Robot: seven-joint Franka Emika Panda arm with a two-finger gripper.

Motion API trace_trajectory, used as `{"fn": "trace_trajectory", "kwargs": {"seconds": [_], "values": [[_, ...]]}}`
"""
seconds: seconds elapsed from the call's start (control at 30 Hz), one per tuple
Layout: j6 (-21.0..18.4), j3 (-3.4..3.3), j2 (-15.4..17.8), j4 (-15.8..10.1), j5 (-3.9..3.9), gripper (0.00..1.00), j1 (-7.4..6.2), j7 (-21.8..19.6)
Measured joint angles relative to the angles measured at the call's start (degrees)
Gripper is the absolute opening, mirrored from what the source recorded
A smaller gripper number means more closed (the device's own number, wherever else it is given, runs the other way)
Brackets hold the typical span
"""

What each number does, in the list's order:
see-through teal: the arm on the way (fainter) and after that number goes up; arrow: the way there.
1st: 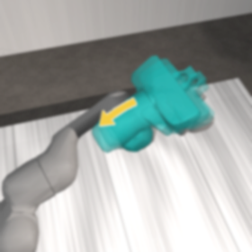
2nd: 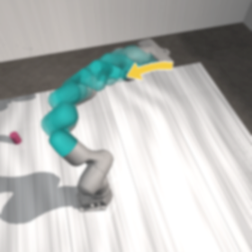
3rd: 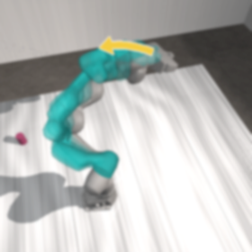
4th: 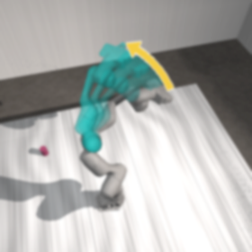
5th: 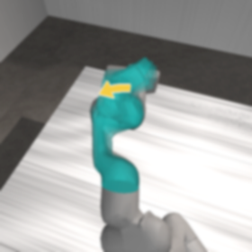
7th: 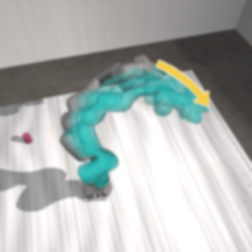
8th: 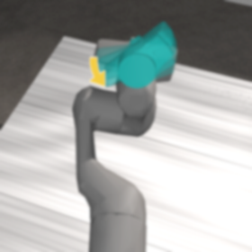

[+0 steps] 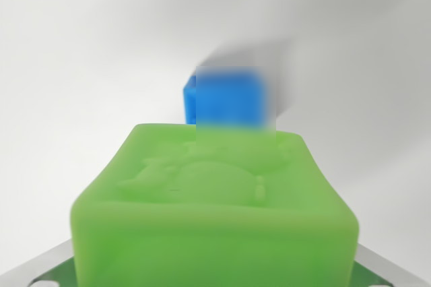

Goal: Stack cube

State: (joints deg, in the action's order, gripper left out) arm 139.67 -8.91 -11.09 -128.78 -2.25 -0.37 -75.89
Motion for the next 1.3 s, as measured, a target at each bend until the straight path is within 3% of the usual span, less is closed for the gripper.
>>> {"fn": "trace_trajectory", "kwargs": {"seconds": [0.17,0.63,1.3], "values": [[0.8,-0.10,-0.3,-0.3,-0.30,0.00,0.17,-0.3],[6.0,0.12,-5.5,-0.8,-1.74,0.00,0.18,0.4],[11.7,0.89,-11.4,-0.7,-3.58,0.00,0.62,1.7]]}}
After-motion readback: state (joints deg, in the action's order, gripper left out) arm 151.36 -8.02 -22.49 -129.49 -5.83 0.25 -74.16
